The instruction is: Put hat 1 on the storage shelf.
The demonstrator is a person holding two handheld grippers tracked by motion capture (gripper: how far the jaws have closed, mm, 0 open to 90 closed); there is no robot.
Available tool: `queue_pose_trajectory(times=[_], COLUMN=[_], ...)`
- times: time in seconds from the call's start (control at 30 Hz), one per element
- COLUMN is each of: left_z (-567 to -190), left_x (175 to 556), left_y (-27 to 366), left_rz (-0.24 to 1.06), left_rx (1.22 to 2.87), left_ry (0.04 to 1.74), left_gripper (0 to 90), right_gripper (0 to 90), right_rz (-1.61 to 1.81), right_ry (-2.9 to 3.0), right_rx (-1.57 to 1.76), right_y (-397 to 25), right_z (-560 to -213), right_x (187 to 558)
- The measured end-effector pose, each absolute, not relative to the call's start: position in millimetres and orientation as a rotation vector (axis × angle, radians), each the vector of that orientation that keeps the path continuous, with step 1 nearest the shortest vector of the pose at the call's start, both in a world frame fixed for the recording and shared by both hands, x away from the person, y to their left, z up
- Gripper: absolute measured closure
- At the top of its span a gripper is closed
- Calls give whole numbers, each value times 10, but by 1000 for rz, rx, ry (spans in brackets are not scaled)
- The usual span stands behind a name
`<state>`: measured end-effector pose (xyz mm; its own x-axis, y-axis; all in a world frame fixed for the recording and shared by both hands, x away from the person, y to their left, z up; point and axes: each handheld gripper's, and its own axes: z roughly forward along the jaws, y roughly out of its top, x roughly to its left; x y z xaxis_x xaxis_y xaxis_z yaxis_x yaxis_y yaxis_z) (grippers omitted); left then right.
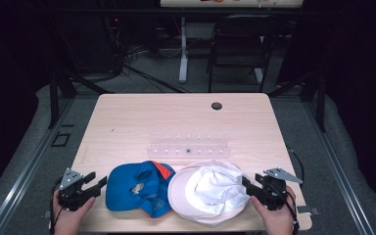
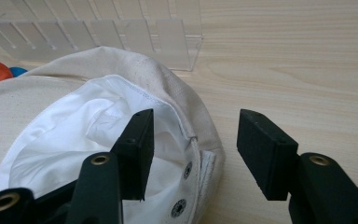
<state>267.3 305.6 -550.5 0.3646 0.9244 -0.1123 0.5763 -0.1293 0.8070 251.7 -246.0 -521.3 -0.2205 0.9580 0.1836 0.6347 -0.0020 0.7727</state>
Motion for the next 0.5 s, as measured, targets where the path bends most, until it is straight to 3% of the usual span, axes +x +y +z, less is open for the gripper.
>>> queue_pose_trajectory(times=[0.07,0.5], left_z=[-5504,-5503], left_x=[2674,2665], left_y=[3060,3057], left_rz=[513,516], left_rx=[1813,1823], left_ry=[1317,1316], left_gripper=[534,544], right_gripper=[460,541], right_rz=[1050,949], right_ry=[1899,2110], right_rx=[1633,1765], right_y=[-2441,-2431], right_z=[-5196,-4986], right_x=[2535,2740])
